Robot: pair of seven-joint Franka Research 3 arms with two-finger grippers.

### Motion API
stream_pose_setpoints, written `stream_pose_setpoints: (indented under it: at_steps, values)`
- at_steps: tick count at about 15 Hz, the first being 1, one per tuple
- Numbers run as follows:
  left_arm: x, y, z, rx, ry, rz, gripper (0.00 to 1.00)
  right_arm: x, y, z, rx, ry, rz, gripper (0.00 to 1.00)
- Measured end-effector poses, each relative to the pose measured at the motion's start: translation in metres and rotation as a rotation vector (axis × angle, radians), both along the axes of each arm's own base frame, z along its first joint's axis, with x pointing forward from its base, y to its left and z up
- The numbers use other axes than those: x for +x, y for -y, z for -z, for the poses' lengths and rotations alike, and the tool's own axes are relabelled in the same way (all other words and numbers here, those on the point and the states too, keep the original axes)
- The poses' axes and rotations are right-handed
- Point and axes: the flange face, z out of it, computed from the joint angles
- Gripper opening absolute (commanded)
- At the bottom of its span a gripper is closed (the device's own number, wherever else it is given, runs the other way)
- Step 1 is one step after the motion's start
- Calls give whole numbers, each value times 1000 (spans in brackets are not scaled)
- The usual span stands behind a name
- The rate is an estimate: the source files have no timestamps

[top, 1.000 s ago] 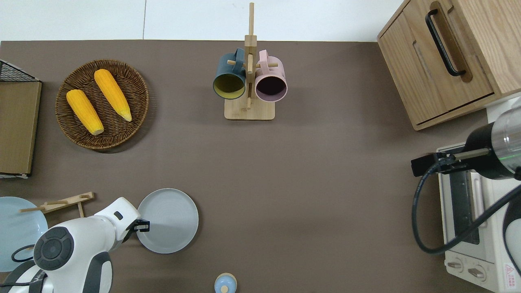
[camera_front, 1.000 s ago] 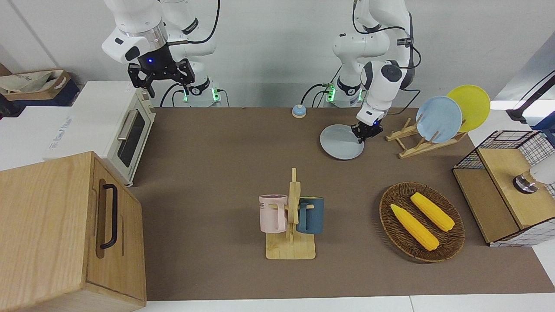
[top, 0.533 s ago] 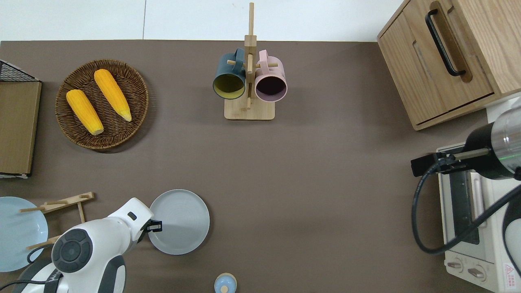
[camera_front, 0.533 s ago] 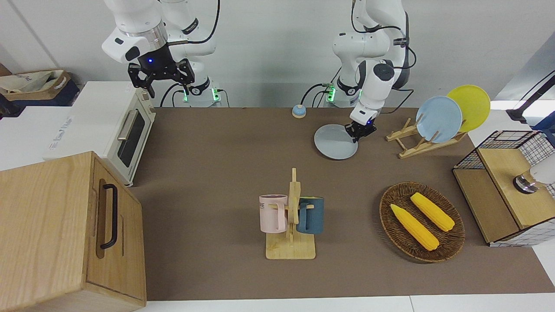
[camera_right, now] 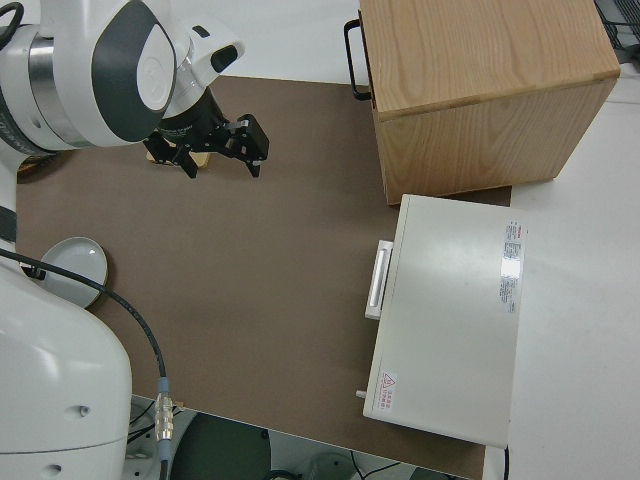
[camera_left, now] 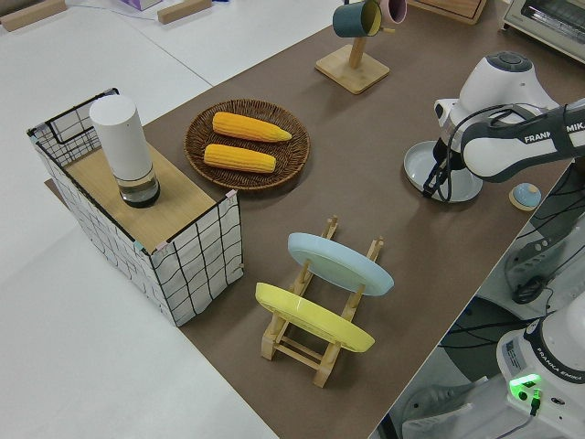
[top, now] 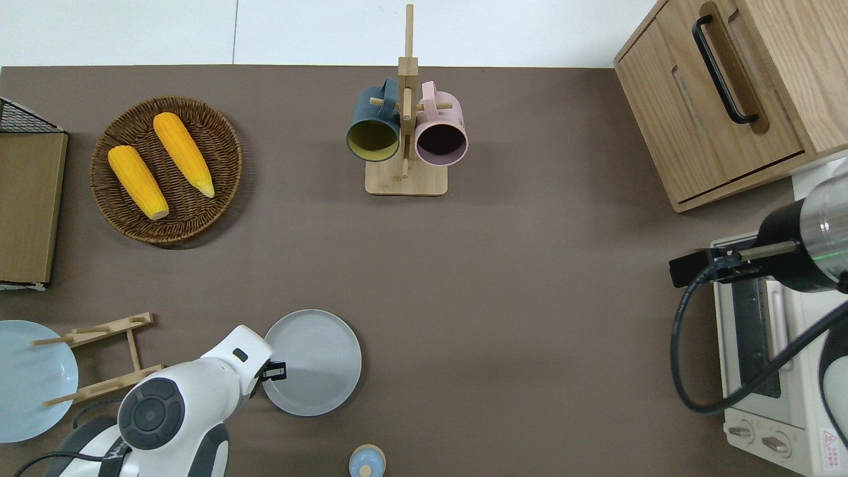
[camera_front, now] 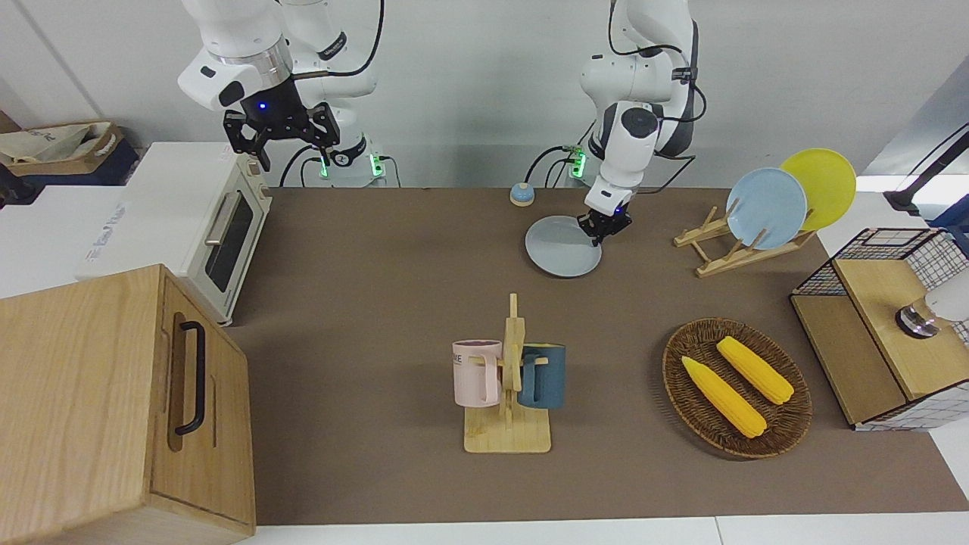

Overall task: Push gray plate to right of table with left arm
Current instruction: 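Push the gray plate with the left gripper toward the right arm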

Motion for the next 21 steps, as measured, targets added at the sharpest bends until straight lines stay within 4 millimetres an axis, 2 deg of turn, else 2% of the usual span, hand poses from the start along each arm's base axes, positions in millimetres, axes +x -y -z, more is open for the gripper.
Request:
stream_pose_setpoints:
  at_steps: [7,15,21]
  values:
    - [-8,52,0,-4,-4,-54,0,0,0,0,0,0,0,983]
    - [-15,128,0,-11,-2,-116,0,0,0,0,0,0,0,983]
    - [-20,172,-1,-31,-9,-160,0,0,0,0,0,0,0,983]
